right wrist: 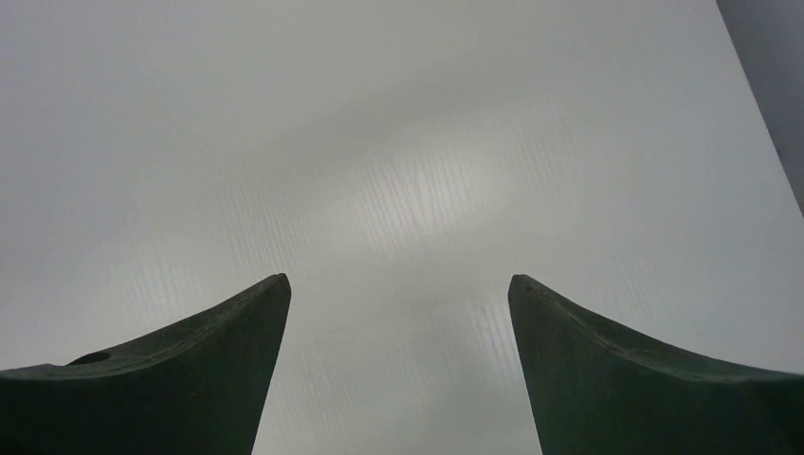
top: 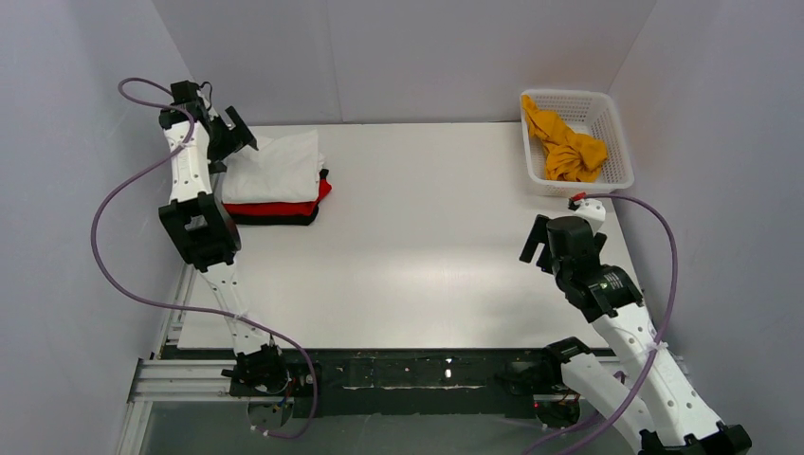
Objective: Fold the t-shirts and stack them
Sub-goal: Put the neatly folded tshirt into the corner of the board with the left arm, then reset both arms
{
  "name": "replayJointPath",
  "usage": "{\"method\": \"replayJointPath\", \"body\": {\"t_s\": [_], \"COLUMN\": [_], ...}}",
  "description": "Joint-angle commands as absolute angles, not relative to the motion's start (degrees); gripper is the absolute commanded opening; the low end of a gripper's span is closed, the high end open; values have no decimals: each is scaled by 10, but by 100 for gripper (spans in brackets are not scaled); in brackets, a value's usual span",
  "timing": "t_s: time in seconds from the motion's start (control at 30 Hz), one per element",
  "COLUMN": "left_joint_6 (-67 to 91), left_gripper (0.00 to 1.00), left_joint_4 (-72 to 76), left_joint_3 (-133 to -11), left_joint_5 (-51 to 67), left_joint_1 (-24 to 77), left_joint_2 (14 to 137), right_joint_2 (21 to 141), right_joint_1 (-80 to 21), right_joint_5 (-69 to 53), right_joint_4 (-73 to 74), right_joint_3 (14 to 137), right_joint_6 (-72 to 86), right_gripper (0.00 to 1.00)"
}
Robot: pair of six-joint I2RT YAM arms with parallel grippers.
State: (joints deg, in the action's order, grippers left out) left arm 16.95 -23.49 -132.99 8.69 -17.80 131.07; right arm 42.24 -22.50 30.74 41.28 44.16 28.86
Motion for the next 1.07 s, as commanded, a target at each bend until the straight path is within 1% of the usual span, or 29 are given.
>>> {"method": "replayJointPath", "body": {"t_s": [0.0,0.07,0.2,0.3,0.37,0.43,0.5,0.53,0.57,0.67,0.87,0.93,1.03], "left_joint_6": [240,259,282,272,260,285,314,328,341,352,344,342,338], "left_gripper": [98,98,98,98,98,98,98,98,98,98,98,98,98], "left_joint_4": [-291,-292,-290,-263,-271,-257,-158,-87,-50,-12,-71,-79,-82], "left_joint_3": [-1309,-1275,-1181,-1100,-1043,-943,-782,-709,-646,-521,-399,-366,-355], "left_joint_5": [119,105,98,123,136,127,123,120,115,85,31,16,-14], "left_joint_1": [-173,-171,-155,-118,-82,-39,17,43,77,146,223,229,229], "left_joint_2": [1166,1118,1026,964,925,862,758,717,683,606,499,471,443], "right_joint_2": [378,360,325,298,283,269,260,257,256,261,268,264,252], "right_joint_1": [-223,-223,-223,-223,-223,-223,-223,-223,-223,-223,-223,-222,-223], "right_joint_5": [298,294,280,271,264,261,255,250,244,229,227,238,244], "right_joint_4": [404,397,378,367,361,347,328,321,313,303,296,289,284], "right_joint_3": [444,432,413,401,391,376,361,355,351,341,321,312,307], "right_joint_6": [298,303,309,306,300,298,298,297,297,295,301,303,306], "right_gripper": [94,96,96,96,96,97,98,98,98,98,96,96,96]}}
